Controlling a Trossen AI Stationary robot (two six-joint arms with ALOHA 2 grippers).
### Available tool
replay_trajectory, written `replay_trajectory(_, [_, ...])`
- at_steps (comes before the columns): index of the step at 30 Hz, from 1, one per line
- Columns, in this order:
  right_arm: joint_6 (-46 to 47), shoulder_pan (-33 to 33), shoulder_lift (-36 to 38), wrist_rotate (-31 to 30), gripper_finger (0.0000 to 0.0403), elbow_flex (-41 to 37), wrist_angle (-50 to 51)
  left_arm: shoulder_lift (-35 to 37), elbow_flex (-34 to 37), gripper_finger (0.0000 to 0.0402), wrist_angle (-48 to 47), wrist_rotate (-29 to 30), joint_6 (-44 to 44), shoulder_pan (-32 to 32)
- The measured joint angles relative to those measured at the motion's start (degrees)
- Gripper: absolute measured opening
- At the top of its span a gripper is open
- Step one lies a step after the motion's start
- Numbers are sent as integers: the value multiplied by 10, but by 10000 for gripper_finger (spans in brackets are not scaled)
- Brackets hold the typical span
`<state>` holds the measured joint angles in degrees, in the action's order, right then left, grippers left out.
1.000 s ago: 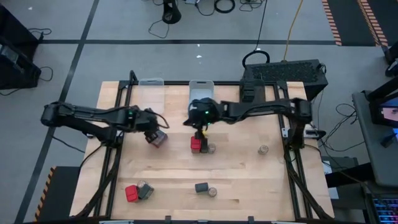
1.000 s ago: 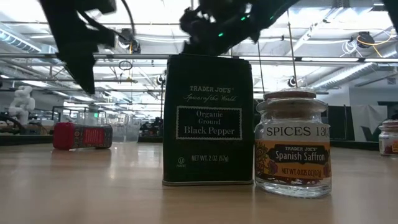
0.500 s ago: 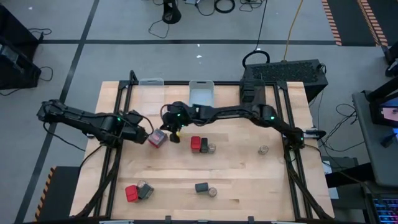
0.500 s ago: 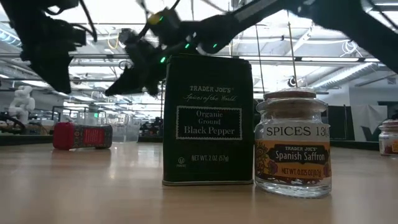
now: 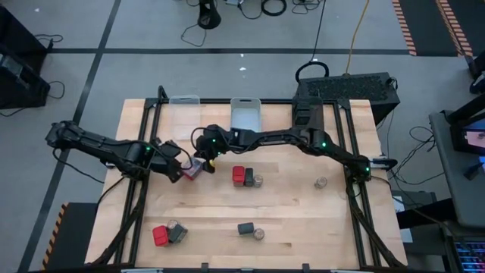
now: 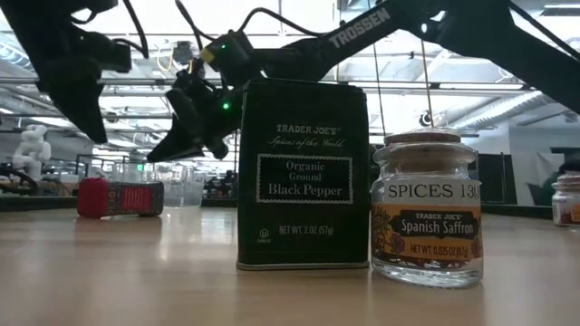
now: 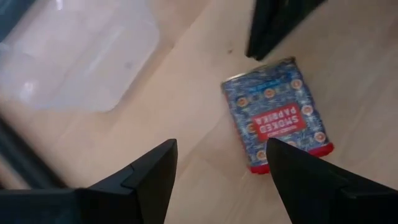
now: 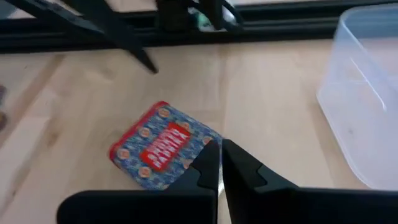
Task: Sort spices by type
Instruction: Adjust the top left red seasoning can
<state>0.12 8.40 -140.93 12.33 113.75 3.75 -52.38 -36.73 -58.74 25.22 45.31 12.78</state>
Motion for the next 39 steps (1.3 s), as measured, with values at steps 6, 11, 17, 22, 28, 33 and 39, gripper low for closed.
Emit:
replay_trajectory(6, [-6, 0, -17, 0, 0, 0, 0, 0, 45, 253, 47, -12, -28, -1])
replay_trajectory(11, [-7, 0, -18, 0, 0, 0, -2, 0, 49, 253, 44, -12, -26, -2])
replay_trajectory(17, [-12, 0, -18, 0, 0, 0, -6, 0, 49, 253, 44, -12, -26, -2])
replay_trajectory(22, [-14, 0, -18, 38, 0, 0, -2, 0, 49, 253, 44, -13, -26, -2])
replay_trajectory(28, [-9, 0, -18, 39, 0, 0, -1, 0, 49, 253, 44, -13, -26, -2])
replay_trajectory(33, [-4, 2, -29, 41, 0, 0, -6, 0, 49, 253, 45, -14, -26, -2])
replay_trajectory(39, [34, 8, -46, 32, 0, 2, -15, 0, 49, 253, 49, -16, -26, -2])
